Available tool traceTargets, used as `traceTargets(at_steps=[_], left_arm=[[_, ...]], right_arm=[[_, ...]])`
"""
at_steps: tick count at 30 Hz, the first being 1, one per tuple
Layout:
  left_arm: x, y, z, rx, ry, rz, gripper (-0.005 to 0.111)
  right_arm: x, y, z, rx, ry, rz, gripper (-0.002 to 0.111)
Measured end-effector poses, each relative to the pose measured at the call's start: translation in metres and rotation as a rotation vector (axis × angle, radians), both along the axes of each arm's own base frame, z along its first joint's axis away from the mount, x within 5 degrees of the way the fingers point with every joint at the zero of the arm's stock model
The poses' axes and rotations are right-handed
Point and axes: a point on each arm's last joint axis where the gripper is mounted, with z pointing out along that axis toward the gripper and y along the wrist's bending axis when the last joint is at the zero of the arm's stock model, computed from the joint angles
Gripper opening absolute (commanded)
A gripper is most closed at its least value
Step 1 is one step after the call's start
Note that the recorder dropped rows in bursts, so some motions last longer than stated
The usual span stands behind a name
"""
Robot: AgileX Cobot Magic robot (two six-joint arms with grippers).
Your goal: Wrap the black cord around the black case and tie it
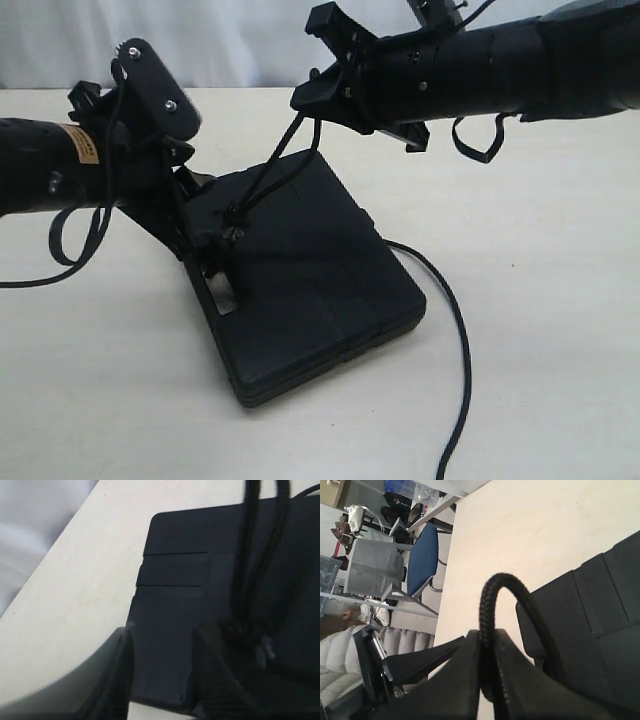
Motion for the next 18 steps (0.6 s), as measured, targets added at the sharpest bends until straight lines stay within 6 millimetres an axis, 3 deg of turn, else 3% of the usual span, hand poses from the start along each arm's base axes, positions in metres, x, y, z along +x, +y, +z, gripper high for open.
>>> traceTargets(at_steps=[7,13,18], left_arm=[[-0.005,-0.026,0.003,-0.032,-0.067,-0.084,0.039],[-0.003,-0.037,0.005,-0.121,-0.119,-0.067,0.039],[0.0,-0.038,0.008,-0.161,-0.157,-0.053,0.027]], right_arm=[[0.001,0.0,-0.001,-0.01,-0.015,0.001,0.004],[0.001,0.0,-0.001,-0.013,-0.02,0.005,0.004],[0.001,0.0,-0.001,-0.018,-0.027,0.01,0.004]])
